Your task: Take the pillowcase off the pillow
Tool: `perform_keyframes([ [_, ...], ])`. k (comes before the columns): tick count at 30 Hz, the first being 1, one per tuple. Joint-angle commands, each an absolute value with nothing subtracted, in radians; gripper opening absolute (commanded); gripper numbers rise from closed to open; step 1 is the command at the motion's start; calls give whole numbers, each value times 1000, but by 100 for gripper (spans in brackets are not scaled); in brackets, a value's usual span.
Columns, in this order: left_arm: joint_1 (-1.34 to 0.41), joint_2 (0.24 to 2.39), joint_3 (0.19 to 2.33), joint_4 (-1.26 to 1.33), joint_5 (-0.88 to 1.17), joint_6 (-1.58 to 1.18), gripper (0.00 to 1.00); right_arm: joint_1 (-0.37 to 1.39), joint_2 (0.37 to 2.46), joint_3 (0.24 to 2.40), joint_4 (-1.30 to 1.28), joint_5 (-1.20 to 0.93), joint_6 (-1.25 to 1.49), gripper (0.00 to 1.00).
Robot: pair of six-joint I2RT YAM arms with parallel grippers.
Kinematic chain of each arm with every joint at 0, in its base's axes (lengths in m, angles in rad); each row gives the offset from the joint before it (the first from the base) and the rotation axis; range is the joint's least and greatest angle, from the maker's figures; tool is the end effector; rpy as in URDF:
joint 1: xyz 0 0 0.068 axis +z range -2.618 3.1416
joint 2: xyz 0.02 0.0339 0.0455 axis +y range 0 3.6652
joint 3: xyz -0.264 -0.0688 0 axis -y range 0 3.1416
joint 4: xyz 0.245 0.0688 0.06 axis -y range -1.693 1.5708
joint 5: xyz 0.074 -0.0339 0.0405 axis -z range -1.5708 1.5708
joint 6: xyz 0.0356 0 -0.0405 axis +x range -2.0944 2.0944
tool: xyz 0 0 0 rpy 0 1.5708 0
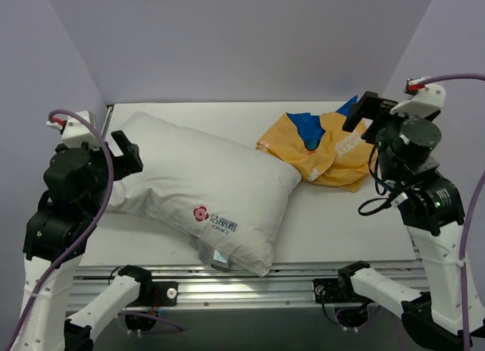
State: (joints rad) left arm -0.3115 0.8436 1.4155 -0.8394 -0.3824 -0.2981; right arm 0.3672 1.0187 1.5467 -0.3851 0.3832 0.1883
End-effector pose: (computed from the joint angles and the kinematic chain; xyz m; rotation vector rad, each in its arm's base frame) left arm 0.1195 -0.0245 0.4655 -0.2537 1.8015 -0.0797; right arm 0.1624 0.0482 0.5288 0.1879 1.4285 0.1827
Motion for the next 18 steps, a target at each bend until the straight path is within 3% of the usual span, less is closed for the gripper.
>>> perform_keyframes([
  [1, -308, 807, 1523, -888, -414, -247, 94, 364, 953, 1597, -380, 526, 92, 100],
  [8, -310, 736, 1649, -888, -488, -193, 94, 365, 830, 1568, -295, 617, 11, 100],
  [18, -325, 631, 1615, -816, -589, -158, 94, 367, 698, 1502, -137, 658, -95, 100],
])
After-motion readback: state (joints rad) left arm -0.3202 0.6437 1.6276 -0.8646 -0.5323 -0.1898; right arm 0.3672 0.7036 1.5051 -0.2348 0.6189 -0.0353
